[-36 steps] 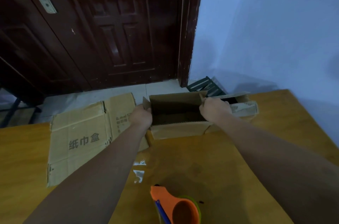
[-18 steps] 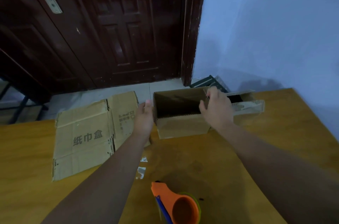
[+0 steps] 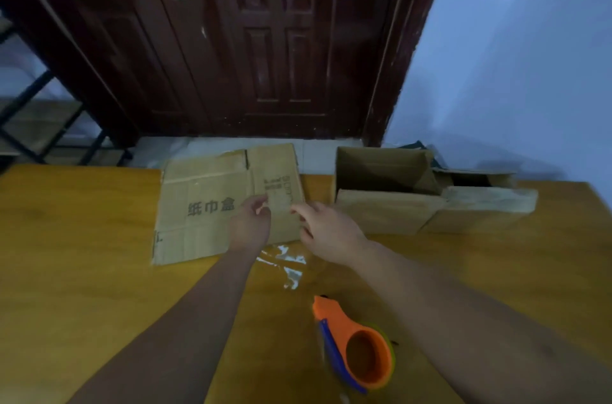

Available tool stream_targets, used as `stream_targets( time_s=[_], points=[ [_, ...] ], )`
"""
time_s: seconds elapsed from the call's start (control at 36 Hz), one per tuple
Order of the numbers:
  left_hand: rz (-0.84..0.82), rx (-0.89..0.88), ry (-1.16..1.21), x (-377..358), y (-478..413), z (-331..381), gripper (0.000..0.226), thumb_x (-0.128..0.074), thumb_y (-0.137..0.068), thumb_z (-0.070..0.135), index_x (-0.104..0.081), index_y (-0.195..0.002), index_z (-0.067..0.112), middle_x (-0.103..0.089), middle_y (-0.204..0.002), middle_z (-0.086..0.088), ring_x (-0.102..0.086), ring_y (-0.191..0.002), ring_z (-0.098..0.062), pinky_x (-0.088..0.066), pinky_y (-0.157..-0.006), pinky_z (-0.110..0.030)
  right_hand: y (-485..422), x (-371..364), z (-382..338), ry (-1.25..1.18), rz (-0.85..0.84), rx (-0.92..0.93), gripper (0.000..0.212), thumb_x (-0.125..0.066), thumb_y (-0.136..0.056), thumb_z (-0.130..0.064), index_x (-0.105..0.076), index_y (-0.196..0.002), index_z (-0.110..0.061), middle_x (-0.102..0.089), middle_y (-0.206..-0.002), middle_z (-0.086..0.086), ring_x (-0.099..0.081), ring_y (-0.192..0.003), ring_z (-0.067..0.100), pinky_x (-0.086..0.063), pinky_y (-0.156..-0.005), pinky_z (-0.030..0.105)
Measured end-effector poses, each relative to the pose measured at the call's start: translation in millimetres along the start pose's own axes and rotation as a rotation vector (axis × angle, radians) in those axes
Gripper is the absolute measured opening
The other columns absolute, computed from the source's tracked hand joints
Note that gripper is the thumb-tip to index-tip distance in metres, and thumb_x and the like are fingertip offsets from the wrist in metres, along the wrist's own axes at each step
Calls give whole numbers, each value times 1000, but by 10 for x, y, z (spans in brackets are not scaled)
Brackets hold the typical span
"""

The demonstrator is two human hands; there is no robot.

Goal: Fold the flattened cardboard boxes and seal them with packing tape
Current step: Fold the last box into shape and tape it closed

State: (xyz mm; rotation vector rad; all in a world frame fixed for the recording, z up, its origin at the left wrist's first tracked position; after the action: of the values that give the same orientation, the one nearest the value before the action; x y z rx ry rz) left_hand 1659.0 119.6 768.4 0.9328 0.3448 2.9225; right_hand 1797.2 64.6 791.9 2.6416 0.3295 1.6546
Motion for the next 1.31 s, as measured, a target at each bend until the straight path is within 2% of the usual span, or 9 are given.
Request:
stream_targets(
  time_s=[0.11,0.19,0.28,0.5,0.61,0.69,0.92,1.17,1.31],
  points=[
    [-8,61,-81,269,-126,-344,28,-51,-95,17,-64,-119,20,-58,-133,-5,-58,-109,-29,-40,-77,-26,-192,-337,5,-250,-83,-220,39,-51,-96,-24,-47,-135,-23,-48,-138,5,-55,-110,22,-47,-83,29],
    [-27,89,-110,428,-235,-616,29,-51,-95,18,-61,-122,22,-57,-129,-2,-60,-76,-22,-43,-59,-27,-328,-501,63,-354,-84,-387,40,-49,-97,-29,-45,-136,-24,-55,-128,8,-60,-86,18,-44,-63,25],
    [-9,153,-124,568,-344,-894,31,-53,-93,19,-59,-124,20,-64,-110,-9,-52,-60,-21,-43,-57,-29,-458,-635,123,-380,-108,-514,46,-47,-98,-29,-38,-142,-23,-50,-135,6,-59,-102,23,-45,-75,28],
    [78,263,-258,913,-506,-1540,52,-58,-91,26,-44,-140,15,-28,-152,-14,-30,-136,-35,-29,-111,-45,-667,-834,325,-304,-112,-715,65,-47,-94,-13,-20,-152,-26,-22,-157,5,-30,-139,29,-35,-110,41],
    [86,473,-218,1033,-583,-1873,62,-60,-88,29,-33,-144,20,-22,-154,-12,-31,-137,-35,-17,-113,-56,-684,-930,416,-351,-94,-803,63,-48,-93,-17,-22,-150,-26,-34,-151,3,-39,-134,27,-37,-108,40],
    [111,503,-71,1027,-649,-1976,54,-58,-89,26,-37,-137,9,-44,-137,-21,-45,-121,-43,-37,-100,-59,-648,-1028,432,-440,-62,-893,69,-53,-92,-22,-18,-151,-27,-42,-146,6,-46,-126,29,-42,-103,43],
    [144,644,-68,1087,-618,-2007,64,-50,-95,45,-22,-147,20,-30,-140,-25,-46,-113,-47,-43,-96,-53,-457,-1096,472,-510,-56,-1078,92,-50,-86,-65,0,-153,-27,-20,-155,11,-24,-139,37,-28,-111,48],
    [181,724,179,1314,-499,-1931,62,-29,-97,59,-30,-148,22,-17,-155,-18,-29,-134,-42,-35,-93,-52,-178,-1064,337,-1056,38,-1170,55,-53,-91,-54,-45,-133,-19,-46,-135,4,-47,-109,24,-49,-93,39],
    [298,577,292,1419,-316,-1668,65,-20,-97,61,-35,-145,21,-33,-148,-19,-33,-132,-40,-31,-101,-56,-97,-832,150,-1157,186,-1096,75,-43,-86,-70,-42,-138,-16,-45,-138,6,-46,-113,24,-44,-97,41]
  ],
)
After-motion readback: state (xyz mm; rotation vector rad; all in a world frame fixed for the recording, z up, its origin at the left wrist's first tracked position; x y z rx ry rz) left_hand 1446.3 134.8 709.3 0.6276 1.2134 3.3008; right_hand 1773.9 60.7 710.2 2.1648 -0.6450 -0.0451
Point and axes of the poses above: each hand's wrist, its own y-axis away from the middle knuckle, its own x-axis out of the back of the hand, z = x × y, the point moved 8 cm from there along -y, towards the middle knuckle
